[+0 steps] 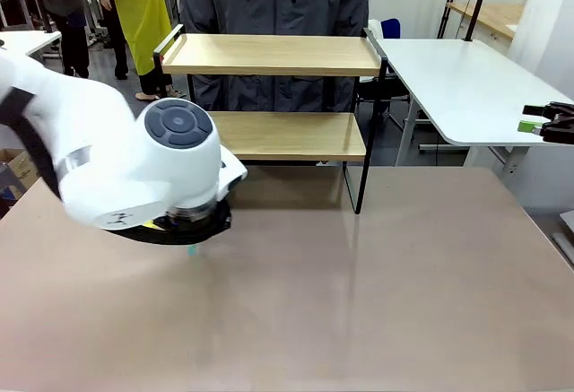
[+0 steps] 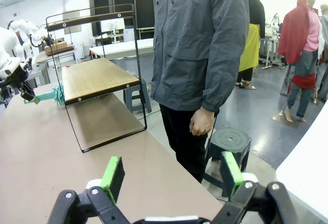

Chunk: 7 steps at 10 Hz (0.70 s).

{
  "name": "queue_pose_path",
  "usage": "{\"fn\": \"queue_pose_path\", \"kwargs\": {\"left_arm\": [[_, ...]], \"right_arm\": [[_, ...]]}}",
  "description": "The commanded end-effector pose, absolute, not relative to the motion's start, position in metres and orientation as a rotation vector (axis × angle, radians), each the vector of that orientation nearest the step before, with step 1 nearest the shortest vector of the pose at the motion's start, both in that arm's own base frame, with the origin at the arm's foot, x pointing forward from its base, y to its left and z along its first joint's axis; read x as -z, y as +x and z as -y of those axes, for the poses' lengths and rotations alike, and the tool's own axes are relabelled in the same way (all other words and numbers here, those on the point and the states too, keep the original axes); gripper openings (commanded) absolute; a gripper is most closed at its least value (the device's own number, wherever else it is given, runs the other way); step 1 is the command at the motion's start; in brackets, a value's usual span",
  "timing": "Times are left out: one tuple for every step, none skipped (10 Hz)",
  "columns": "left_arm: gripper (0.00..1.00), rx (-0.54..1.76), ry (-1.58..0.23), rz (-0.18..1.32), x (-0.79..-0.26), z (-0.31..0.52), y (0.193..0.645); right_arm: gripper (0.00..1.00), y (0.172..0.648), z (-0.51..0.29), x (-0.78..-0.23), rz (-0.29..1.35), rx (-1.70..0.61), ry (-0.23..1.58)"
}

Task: Clean the shelf.
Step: Clean the specific section of the Shelf indicated by the human with the Duster.

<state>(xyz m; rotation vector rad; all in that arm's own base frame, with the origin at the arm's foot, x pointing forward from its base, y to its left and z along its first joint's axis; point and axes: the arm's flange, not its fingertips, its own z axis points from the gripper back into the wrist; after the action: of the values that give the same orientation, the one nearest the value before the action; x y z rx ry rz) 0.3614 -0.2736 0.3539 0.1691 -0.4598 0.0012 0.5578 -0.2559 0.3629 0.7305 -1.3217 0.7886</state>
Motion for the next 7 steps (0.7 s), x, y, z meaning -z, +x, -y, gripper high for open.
{"fn": "queue_pose_path", "kwargs": {"left_arm": [[0.13,0.001,0.265,0.486,-0.378,0.261,0.349],[0.13,0.0,0.312,0.509,-0.382,0.263,0.348],[0.13,0.007,0.345,0.529,-0.384,0.266,0.348],[0.13,0.086,0.249,0.544,-0.385,0.274,0.346],[0.13,0.014,0.277,0.499,-0.38,0.265,0.349],[0.13,0.014,0.277,0.499,-0.38,0.265,0.349],[0.13,0.045,0.273,0.515,-0.384,0.273,0.344]], "right_arm": [[1.0,0.558,0.254,-0.368,1.312,-0.774,0.733],[1.0,0.558,0.254,-0.368,1.312,-0.774,0.733],[1.0,0.558,0.254,-0.368,1.312,-0.774,0.733],[1.0,0.558,0.254,-0.368,1.312,-0.774,0.733],[1.0,0.558,0.254,-0.368,1.312,-0.774,0.733],[1.0,0.558,0.254,-0.368,1.312,-0.774,0.733],[1.0,0.558,0.254,-0.368,1.312,-0.774,0.733]]}}
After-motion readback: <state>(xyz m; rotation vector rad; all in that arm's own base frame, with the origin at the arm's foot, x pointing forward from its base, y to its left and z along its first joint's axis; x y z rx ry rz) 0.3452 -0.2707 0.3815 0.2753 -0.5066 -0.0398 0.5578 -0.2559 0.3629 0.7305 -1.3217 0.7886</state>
